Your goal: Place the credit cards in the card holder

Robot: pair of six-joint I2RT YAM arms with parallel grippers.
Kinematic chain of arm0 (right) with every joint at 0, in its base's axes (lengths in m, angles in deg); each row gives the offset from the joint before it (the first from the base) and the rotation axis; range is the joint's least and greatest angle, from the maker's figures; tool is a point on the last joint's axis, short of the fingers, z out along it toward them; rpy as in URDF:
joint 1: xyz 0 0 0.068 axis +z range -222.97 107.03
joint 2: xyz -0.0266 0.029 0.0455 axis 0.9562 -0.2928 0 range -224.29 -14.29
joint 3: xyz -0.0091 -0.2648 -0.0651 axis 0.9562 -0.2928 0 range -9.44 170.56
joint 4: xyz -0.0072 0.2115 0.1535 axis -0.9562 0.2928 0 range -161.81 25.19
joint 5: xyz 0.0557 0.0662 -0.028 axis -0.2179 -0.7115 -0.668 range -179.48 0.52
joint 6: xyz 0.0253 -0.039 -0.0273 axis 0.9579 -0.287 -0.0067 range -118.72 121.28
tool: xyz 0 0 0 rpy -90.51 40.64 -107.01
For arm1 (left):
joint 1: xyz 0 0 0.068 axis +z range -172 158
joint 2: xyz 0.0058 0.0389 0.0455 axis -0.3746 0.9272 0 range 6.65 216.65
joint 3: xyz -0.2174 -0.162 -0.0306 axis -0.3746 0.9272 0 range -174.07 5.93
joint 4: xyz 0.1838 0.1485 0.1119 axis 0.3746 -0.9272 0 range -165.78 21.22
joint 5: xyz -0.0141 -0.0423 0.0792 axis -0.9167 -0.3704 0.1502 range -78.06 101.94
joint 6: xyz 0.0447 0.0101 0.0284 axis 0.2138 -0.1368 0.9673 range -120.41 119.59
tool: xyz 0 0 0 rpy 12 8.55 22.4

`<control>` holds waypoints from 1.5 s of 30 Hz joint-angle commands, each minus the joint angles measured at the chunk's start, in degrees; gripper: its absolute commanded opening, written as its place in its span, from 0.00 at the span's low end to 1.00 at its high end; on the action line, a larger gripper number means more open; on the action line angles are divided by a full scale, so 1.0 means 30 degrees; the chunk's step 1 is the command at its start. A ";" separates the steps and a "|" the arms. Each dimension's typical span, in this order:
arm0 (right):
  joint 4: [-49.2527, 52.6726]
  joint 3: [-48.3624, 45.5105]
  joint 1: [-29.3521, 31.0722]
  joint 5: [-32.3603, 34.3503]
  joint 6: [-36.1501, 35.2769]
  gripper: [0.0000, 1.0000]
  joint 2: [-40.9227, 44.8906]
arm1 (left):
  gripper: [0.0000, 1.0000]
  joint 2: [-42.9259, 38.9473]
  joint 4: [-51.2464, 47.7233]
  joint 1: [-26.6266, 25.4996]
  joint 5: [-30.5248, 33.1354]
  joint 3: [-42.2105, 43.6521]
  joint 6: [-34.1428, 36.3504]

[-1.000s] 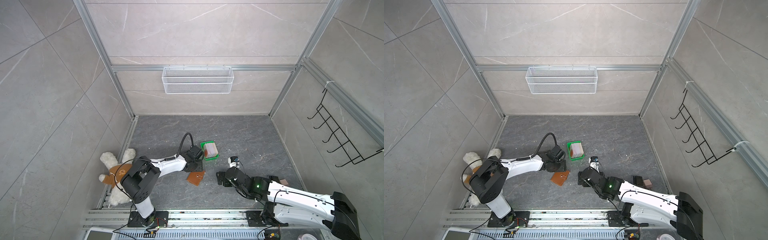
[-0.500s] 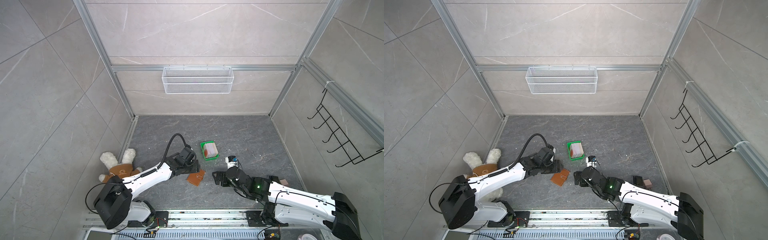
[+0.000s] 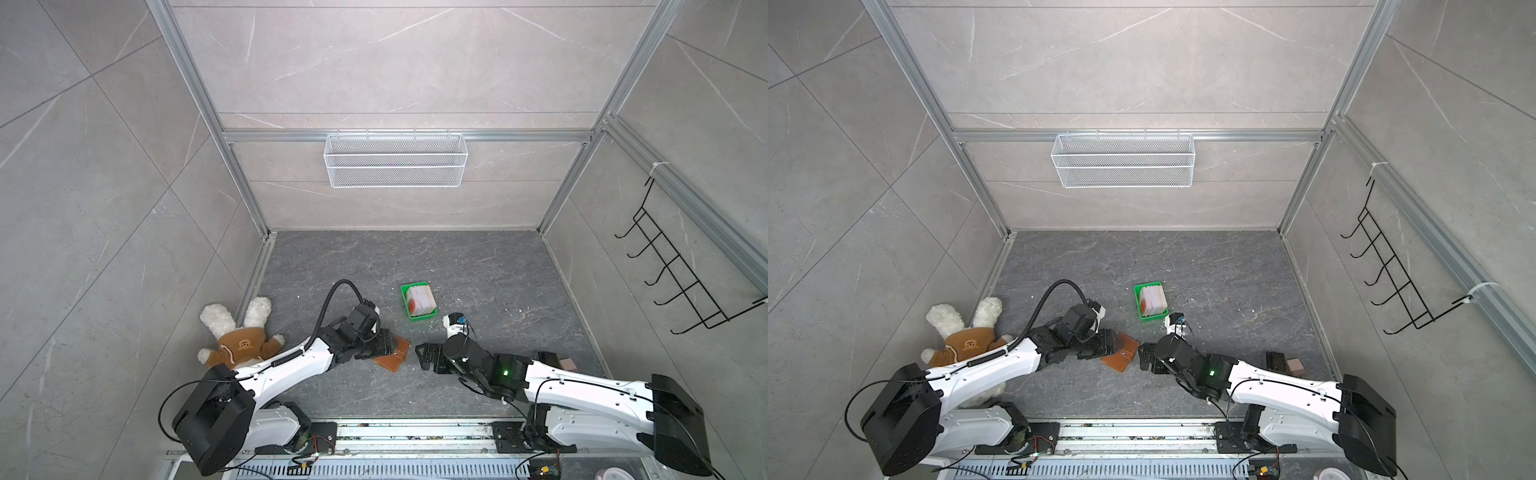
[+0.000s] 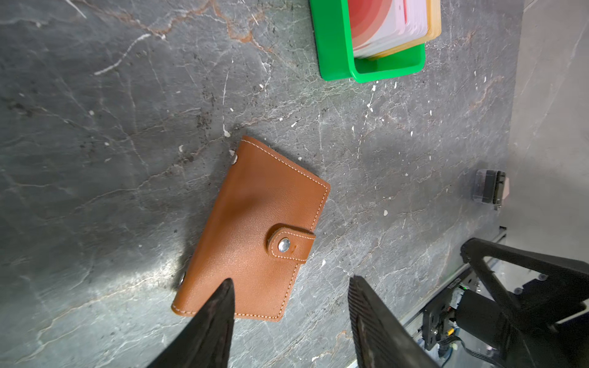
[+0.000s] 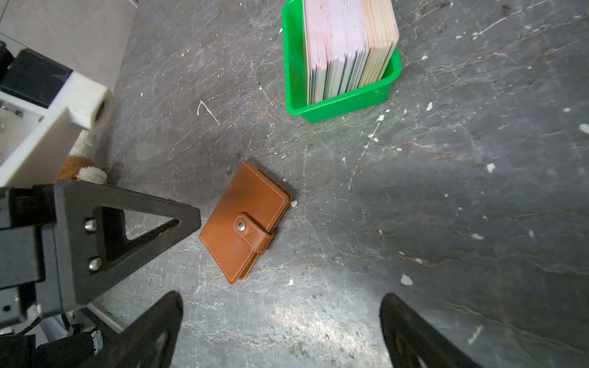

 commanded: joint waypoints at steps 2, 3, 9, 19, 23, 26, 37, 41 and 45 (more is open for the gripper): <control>0.0204 0.0669 0.0157 0.0455 0.0269 0.92 -0.0549 | 0.59 0.0539 0.2068 0.1160 -0.1460 0.0554 -0.0507; 0.0246 0.0780 0.0157 0.0484 0.0269 0.91 -0.0673 | 0.59 0.0634 0.2223 0.1413 -0.1760 0.0550 -0.0443; -0.0343 0.1095 0.0157 -0.0461 -0.0140 0.87 -0.1353 | 0.60 0.1116 0.1529 0.2487 -0.2620 -0.0419 0.0536; 0.0051 0.2423 0.0157 -0.0911 0.0043 0.77 -0.2871 | 0.61 0.1064 0.0661 0.3437 -0.2744 -0.0974 0.1239; -0.0289 0.1968 0.0157 -0.0912 0.0280 0.74 -0.2668 | 0.61 0.1134 0.1970 0.3436 -0.2485 -0.0163 0.1327; -0.0329 0.1622 0.0150 -0.0795 0.0443 0.71 -0.2719 | 0.61 0.1296 0.3043 0.3438 -0.2491 0.0610 0.1269; -0.0482 0.1492 0.0040 -0.0676 0.1736 0.65 -0.3310 | 0.62 0.1273 0.3440 0.3700 -0.3442 0.0806 0.1693; -0.1437 0.0701 -0.0001 -0.0899 0.1983 0.63 -0.3357 | 0.63 0.1524 0.3414 0.3702 -0.3175 0.0721 0.2260; -0.1877 0.0633 -0.0020 -0.0945 0.2563 0.59 -0.3819 | 0.64 0.2064 0.4310 0.3702 -0.3253 0.1181 0.2067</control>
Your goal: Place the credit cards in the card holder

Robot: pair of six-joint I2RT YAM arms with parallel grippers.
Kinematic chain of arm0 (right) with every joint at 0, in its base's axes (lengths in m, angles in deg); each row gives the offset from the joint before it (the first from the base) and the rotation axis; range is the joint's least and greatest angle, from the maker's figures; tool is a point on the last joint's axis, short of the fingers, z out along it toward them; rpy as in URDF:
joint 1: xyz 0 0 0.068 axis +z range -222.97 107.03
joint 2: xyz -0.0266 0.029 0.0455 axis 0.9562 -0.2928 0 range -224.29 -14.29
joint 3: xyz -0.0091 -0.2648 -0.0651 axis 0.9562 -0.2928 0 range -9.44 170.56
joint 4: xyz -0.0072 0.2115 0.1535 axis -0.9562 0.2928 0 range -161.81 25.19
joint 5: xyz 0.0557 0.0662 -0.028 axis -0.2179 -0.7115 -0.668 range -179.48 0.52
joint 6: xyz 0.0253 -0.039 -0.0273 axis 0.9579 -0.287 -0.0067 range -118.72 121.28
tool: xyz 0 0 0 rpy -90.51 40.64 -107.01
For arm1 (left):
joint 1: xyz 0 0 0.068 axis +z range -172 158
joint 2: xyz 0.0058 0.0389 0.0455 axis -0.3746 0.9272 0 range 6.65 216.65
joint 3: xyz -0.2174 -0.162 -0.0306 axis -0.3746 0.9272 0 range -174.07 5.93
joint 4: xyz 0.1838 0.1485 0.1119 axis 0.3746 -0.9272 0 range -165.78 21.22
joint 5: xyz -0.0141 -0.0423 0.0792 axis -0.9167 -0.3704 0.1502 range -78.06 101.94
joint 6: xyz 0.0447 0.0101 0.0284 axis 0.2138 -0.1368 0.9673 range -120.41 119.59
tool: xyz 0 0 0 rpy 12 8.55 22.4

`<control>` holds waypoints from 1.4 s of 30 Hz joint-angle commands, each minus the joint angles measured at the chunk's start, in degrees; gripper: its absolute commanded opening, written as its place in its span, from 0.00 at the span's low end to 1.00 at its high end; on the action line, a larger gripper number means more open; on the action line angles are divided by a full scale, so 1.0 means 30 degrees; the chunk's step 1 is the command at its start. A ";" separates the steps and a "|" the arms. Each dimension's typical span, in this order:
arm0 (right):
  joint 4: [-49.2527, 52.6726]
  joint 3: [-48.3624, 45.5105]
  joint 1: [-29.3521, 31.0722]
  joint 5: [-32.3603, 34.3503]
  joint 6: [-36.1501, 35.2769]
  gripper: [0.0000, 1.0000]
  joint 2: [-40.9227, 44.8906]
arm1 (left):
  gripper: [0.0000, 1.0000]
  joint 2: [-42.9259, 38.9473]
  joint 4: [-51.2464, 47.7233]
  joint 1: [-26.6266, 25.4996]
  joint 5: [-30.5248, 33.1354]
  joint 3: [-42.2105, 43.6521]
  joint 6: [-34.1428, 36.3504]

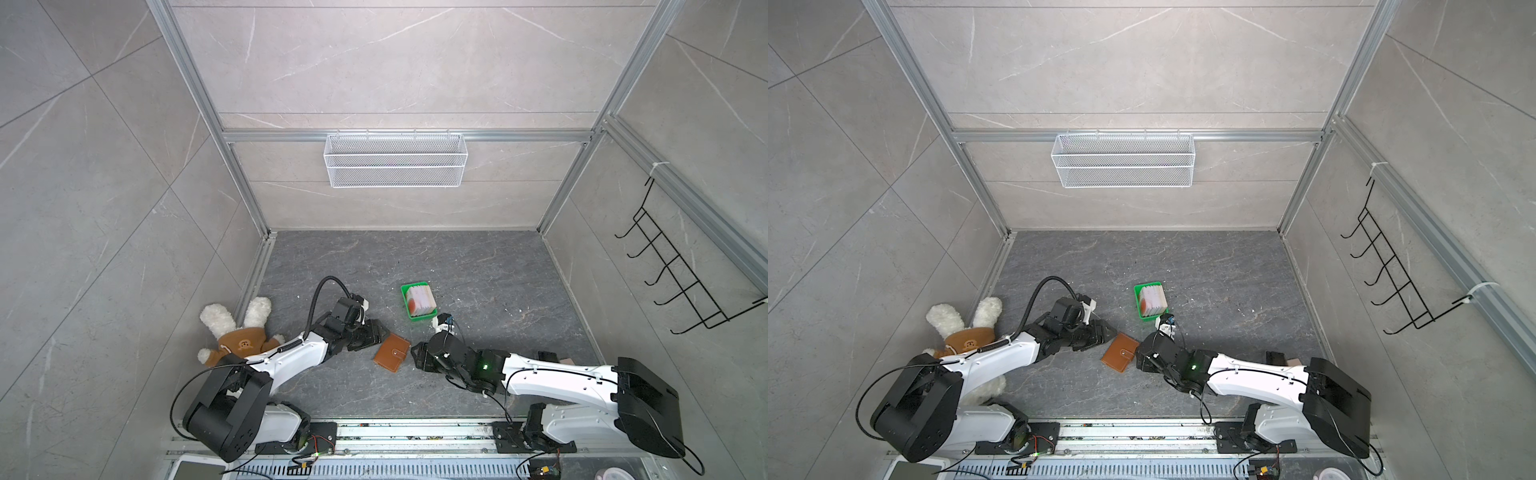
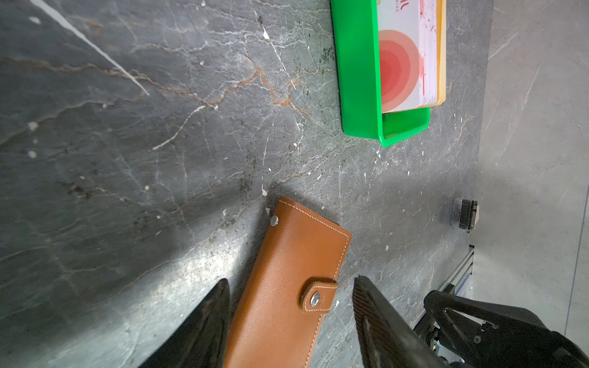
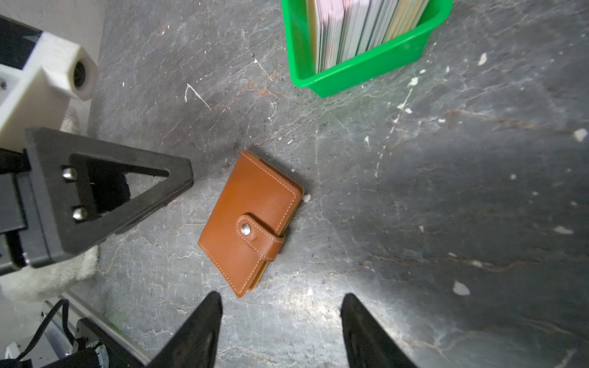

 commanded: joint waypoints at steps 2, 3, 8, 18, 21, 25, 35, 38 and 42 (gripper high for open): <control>-0.0280 0.0143 -0.0100 -0.0519 0.0917 0.57 -0.0844 | 0.66 0.0332 0.0624 0.0103 -0.0612 -0.0028 0.0200; -0.0517 0.0144 -0.0114 -0.0766 0.0945 0.56 -0.0996 | 0.67 0.0303 0.0463 0.0103 -0.0624 -0.0102 0.0203; -0.2015 -0.0312 -0.0552 -0.1577 0.1569 0.50 -0.1458 | 0.68 0.0673 0.0076 0.0132 -0.0853 -0.0391 0.0348; -0.3829 -0.1103 -0.1944 -0.4119 0.1750 0.46 -0.2007 | 0.68 0.0545 0.0433 0.0103 -0.1765 0.0734 0.0239; -0.4356 -0.1464 -0.2112 -0.4307 0.2079 0.45 -0.2189 | 0.68 0.0593 0.0010 0.0103 -0.2289 0.0701 0.0377; -0.4708 -0.2039 -0.2114 -0.4003 0.2432 0.45 -0.2059 | 0.68 0.0801 0.0731 0.0017 -0.3227 0.1190 -0.0254; -0.1839 -0.2419 -0.2109 -0.2335 0.1901 0.41 0.0083 | 0.68 0.0272 0.2383 -0.1245 -0.2851 0.1883 -0.2170; -0.1126 -0.2472 -0.2153 -0.2090 0.1547 0.41 0.0857 | 0.68 -0.0187 0.2763 -0.1545 -0.2520 0.2117 -0.2761; -0.0850 -0.2336 -0.2160 -0.2218 0.0603 0.42 0.1423 | 0.67 -0.0323 0.2886 -0.2192 -0.1983 0.2063 -0.3231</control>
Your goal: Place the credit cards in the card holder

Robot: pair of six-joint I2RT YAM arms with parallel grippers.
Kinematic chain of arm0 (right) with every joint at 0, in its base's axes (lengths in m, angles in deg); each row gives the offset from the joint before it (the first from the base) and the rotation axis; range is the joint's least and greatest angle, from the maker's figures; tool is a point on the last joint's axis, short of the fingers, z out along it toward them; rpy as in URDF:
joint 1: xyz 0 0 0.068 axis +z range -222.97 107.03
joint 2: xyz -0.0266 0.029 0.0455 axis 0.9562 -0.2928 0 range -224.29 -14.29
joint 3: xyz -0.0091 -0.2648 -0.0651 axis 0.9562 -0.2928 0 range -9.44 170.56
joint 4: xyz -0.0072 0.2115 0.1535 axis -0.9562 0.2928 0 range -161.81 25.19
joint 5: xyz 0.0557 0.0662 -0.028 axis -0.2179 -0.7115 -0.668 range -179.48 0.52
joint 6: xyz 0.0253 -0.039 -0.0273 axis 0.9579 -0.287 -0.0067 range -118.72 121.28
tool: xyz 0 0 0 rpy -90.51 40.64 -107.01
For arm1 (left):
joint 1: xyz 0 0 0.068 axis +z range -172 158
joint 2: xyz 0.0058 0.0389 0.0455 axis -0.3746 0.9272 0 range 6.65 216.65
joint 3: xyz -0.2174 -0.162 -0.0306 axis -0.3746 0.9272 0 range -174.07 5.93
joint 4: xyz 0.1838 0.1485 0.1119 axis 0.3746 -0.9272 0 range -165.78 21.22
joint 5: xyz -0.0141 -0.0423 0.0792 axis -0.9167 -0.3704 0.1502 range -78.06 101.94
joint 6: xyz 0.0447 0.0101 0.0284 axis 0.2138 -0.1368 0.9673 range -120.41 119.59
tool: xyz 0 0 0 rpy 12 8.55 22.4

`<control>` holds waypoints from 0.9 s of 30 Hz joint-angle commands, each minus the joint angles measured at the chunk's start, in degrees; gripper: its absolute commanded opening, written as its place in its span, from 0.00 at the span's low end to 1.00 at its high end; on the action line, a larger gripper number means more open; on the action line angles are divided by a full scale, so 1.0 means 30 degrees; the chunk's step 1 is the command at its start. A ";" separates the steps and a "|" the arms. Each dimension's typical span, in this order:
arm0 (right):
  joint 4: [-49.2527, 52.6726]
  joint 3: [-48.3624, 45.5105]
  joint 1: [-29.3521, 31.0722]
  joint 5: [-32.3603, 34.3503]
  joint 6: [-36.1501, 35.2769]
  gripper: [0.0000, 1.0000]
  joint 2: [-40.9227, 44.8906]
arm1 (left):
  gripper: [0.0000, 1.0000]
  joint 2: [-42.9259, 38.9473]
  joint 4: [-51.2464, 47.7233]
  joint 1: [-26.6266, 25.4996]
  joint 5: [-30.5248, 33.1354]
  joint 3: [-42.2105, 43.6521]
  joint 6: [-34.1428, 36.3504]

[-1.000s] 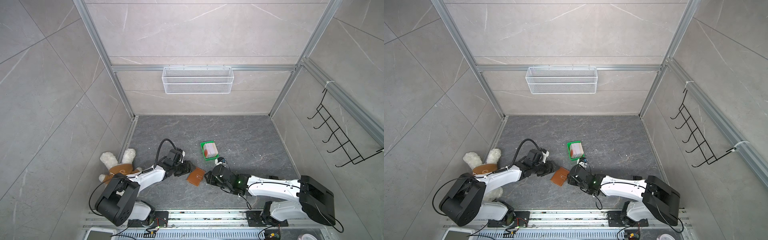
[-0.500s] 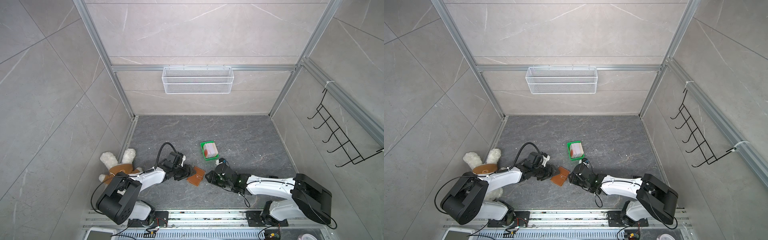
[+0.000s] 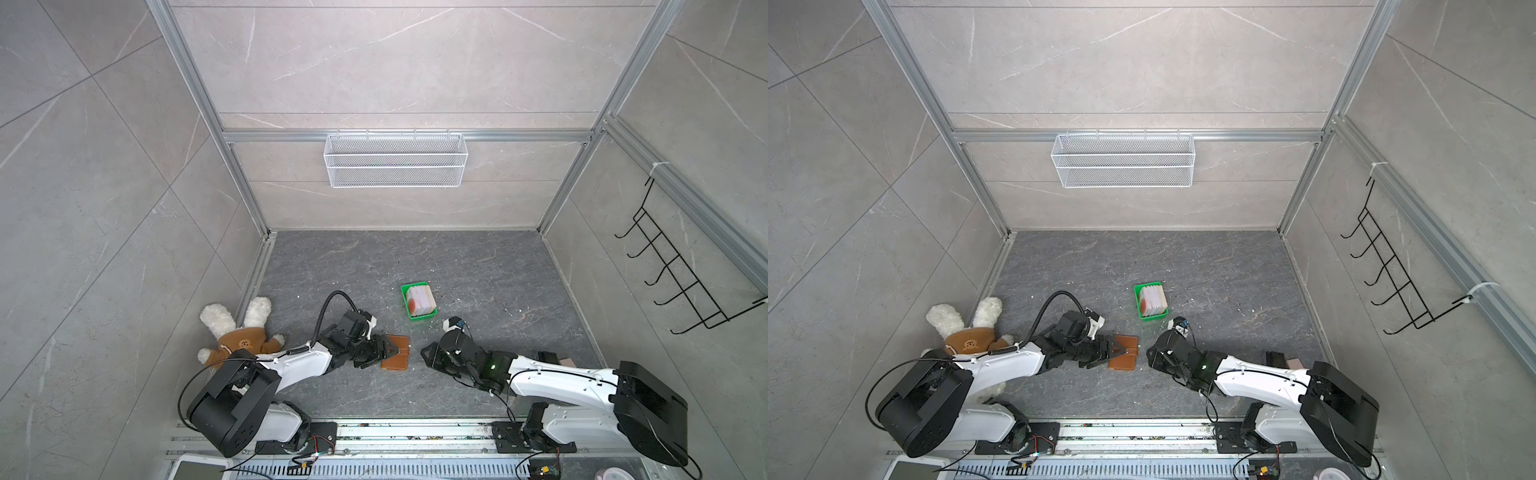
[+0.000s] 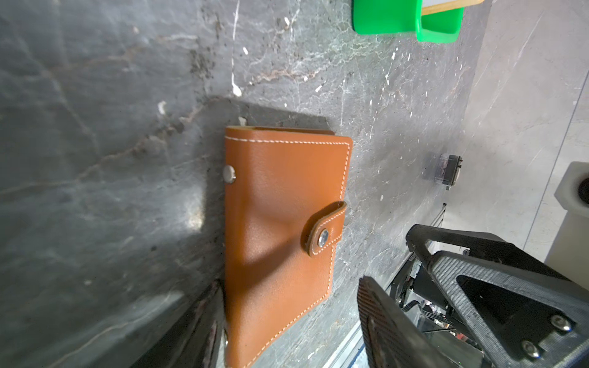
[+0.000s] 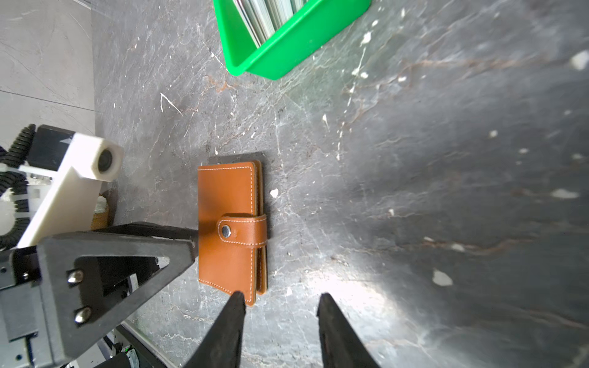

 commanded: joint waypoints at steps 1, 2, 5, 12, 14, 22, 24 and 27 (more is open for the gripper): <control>0.1071 0.0182 -0.0085 0.0308 -0.1233 0.42 0.0557 | 0.67 -0.0640 0.0640 -0.0405 0.0531 -0.0084 -0.0756; 0.1169 0.0293 -0.0088 0.0272 -0.1242 0.42 0.0651 | 0.67 -0.0905 0.0416 -0.0401 0.0838 -0.0078 -0.0738; 0.1470 0.0600 -0.0082 0.0244 -0.2152 0.42 0.0791 | 0.67 -0.1847 0.0000 -0.0401 0.1651 0.0073 -0.0620; 0.1010 0.1284 -0.0091 0.0329 -0.2978 0.42 -0.0038 | 0.67 -0.2275 -0.0444 -0.0280 0.2122 0.0191 -0.0378; 0.0726 0.1423 -0.0103 0.0359 -0.3172 0.42 -0.0417 | 0.67 -0.2185 0.0201 -0.0288 0.2096 0.0495 -0.0403; 0.1029 0.1923 -0.0081 0.0374 -0.2998 0.42 -0.0845 | 0.67 -0.2428 0.0824 -0.0287 0.2341 0.0729 -0.0125; -0.0099 0.0954 -0.0085 0.0259 -0.2278 0.42 -0.0730 | 0.67 -0.2573 0.0832 -0.0280 0.2511 0.0874 -0.0090; -0.0687 0.0516 -0.0091 0.0034 -0.1969 0.39 -0.1170 | 0.67 -0.2677 0.0855 -0.0273 0.2444 0.1194 -0.0305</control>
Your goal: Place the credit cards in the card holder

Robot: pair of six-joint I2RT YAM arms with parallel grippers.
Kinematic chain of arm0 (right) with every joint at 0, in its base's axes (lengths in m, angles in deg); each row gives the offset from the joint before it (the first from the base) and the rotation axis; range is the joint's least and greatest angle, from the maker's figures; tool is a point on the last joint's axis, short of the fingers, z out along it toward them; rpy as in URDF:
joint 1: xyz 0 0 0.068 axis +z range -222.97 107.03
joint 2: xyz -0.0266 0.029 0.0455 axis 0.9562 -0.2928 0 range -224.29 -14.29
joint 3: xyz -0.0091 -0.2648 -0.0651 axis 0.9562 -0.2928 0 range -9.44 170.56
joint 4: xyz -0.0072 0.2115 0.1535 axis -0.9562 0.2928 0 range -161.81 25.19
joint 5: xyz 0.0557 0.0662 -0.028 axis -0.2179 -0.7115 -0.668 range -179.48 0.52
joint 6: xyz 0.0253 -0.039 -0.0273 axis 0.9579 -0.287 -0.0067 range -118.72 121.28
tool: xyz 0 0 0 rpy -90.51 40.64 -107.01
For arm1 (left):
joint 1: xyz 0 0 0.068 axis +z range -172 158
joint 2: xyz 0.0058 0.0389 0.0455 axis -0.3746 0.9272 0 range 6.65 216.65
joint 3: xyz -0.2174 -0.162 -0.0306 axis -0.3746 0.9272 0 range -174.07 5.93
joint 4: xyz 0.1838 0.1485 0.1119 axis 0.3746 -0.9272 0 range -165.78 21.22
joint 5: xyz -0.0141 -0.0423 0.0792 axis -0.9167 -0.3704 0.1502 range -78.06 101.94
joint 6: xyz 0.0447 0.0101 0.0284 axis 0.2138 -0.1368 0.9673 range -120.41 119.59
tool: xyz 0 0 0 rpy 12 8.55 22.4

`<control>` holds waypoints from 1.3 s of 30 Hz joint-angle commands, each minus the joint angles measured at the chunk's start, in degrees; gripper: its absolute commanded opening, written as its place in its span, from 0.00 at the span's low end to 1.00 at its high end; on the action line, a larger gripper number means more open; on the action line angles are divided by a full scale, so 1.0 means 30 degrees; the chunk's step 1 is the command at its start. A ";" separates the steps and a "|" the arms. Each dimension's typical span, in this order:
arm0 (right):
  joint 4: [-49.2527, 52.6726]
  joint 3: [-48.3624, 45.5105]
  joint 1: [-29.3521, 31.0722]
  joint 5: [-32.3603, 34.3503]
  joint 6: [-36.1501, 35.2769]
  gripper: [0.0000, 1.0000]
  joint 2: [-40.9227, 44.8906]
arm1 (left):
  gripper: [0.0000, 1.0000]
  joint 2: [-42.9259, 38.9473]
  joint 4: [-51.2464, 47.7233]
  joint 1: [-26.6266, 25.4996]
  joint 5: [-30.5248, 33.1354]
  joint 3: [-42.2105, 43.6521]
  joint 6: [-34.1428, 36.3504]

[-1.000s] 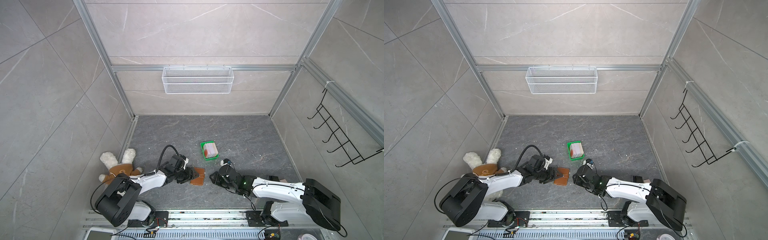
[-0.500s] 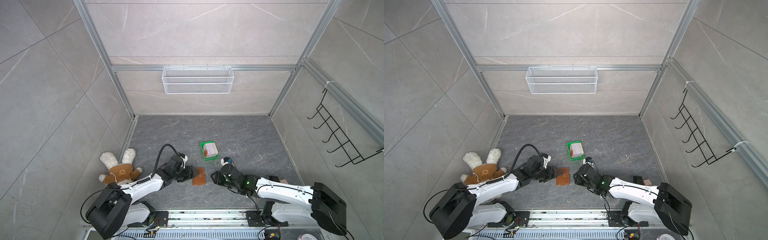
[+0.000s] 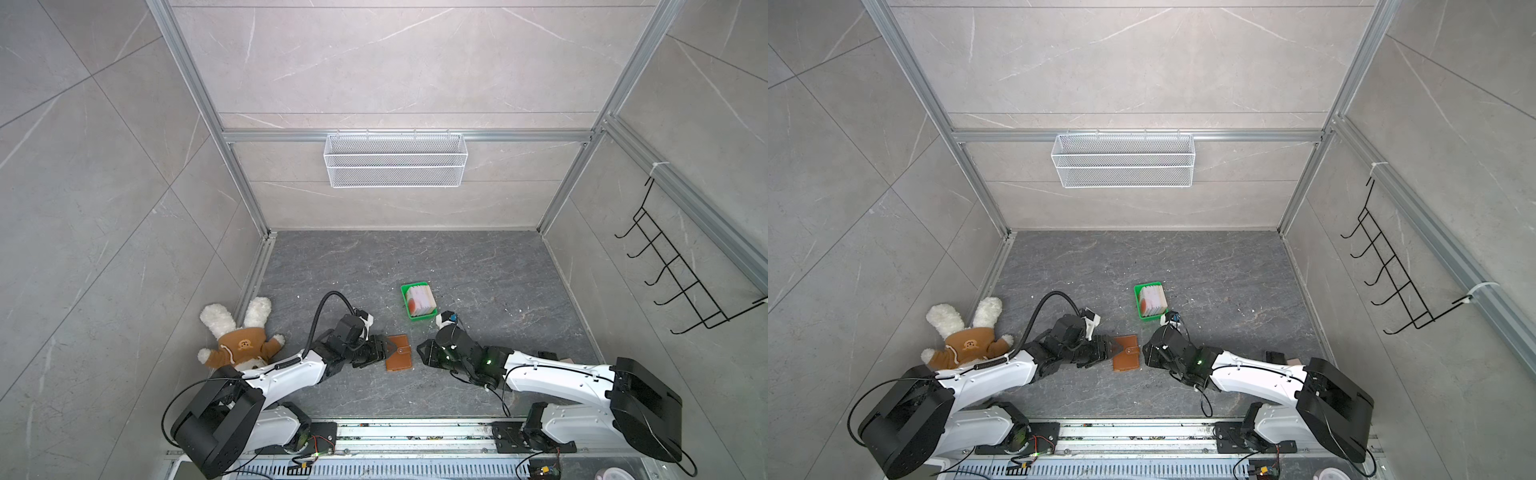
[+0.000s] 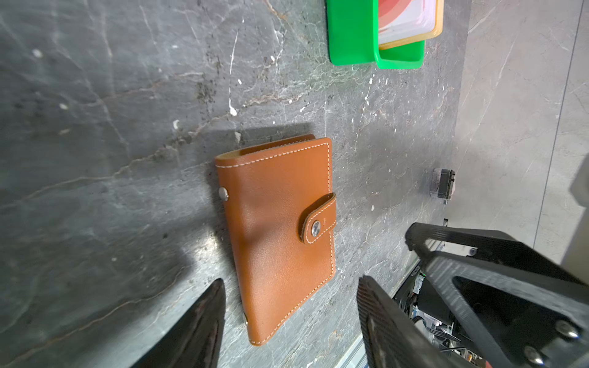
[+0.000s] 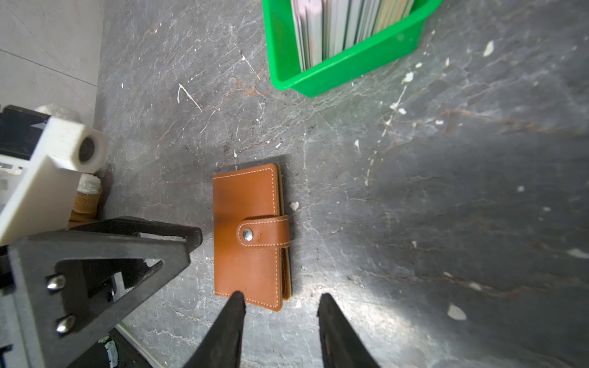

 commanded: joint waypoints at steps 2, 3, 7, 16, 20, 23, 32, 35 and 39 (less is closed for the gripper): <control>-0.0749 -0.0580 -0.0054 -0.0224 0.0523 0.38 -0.0304 | 0.67 -0.0492 0.0549 0.0090 0.0269 0.0494 -0.0053; -0.0736 -0.0654 -0.0056 -0.0238 0.0523 0.38 -0.0195 | 0.67 -0.0526 0.0569 0.0084 0.0240 0.0552 -0.0111; -0.0163 -0.0860 -0.0056 -0.0209 0.0277 0.38 0.0150 | 0.67 -0.0756 0.0557 0.0055 0.0543 0.0533 -0.0134; -0.0178 -0.0840 -0.0041 -0.0286 -0.0180 0.37 0.0136 | 0.67 -0.0245 0.1165 -0.0031 0.0657 0.0771 -0.0663; -0.0352 -0.0531 -0.0046 -0.0498 -0.0176 0.36 -0.0325 | 0.67 0.0582 0.1946 -0.0088 0.0180 0.0705 -0.1154; -0.0602 0.0008 -0.0050 -0.1121 -0.0446 0.36 -0.1131 | 0.67 0.1043 0.2591 -0.0120 0.0004 0.0818 -0.1598; -0.0590 0.1504 -0.0044 -0.1628 -0.1143 0.34 -0.3058 | 0.66 0.2051 0.4199 -0.0147 -0.0084 0.0962 -0.2416; -0.0611 0.1837 -0.0066 -0.1793 -0.1235 0.34 -0.3467 | 0.66 0.2498 0.4464 -0.0143 -0.0229 0.0795 -0.2587; -0.0688 0.1968 -0.0068 -0.1893 -0.1205 0.33 -0.3771 | 0.65 0.2521 0.4541 -0.0134 -0.0119 0.0905 -0.2553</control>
